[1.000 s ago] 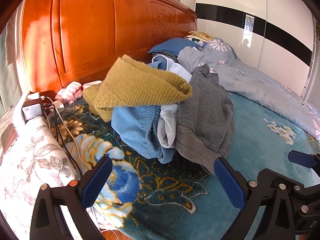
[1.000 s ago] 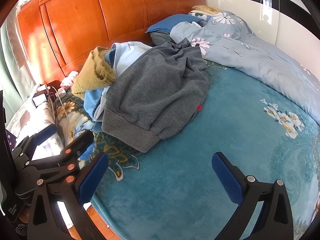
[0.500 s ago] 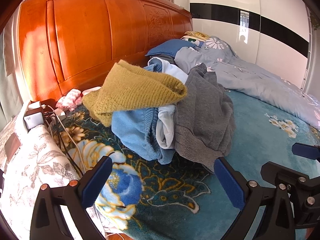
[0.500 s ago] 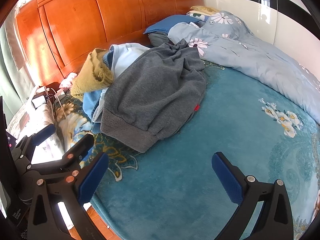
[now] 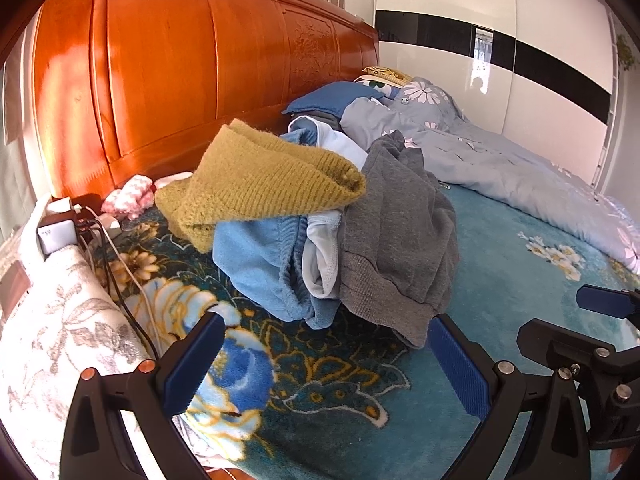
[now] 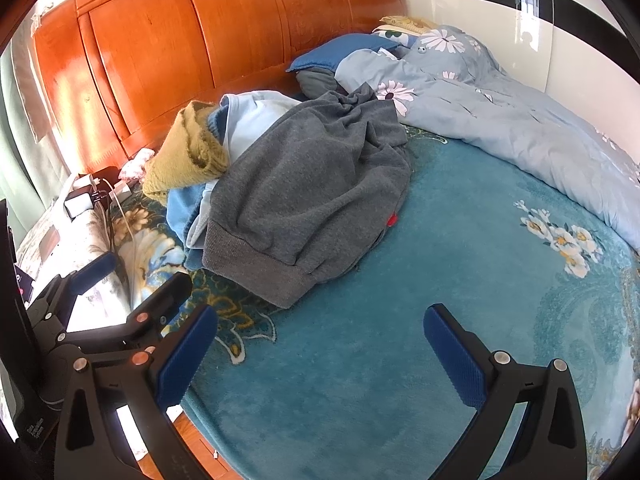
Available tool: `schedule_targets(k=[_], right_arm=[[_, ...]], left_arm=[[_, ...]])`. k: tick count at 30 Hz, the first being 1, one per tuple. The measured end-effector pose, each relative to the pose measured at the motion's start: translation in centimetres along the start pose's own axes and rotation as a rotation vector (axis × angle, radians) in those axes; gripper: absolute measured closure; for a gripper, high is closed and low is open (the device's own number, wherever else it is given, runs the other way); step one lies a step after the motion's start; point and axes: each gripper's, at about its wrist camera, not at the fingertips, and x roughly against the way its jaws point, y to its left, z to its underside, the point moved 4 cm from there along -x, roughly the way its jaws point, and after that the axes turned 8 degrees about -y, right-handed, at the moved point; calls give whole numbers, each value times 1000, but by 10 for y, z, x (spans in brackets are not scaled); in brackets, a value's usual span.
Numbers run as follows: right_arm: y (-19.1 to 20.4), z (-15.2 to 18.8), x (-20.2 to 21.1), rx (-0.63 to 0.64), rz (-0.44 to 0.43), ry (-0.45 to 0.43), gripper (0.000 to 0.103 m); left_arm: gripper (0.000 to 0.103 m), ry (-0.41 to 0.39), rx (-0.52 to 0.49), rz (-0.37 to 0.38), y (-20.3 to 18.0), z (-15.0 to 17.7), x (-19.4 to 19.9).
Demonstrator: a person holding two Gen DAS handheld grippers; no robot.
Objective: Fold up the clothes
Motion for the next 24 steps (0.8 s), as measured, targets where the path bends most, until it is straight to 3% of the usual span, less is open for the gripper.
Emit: schedule_targets(k=[8, 16, 24], right_arm=[[4, -1, 1, -4, -15, -7, 0], [11, -3, 2, 21, -20, -18, 0], [8, -4, 5, 16, -17, -26, 0]], left_arm=[[0, -1, -59, -16, -2, -1, -1], [0, 40, -26, 35, 0, 4, -7], [0, 11, -31, 18, 7, 3, -7]])
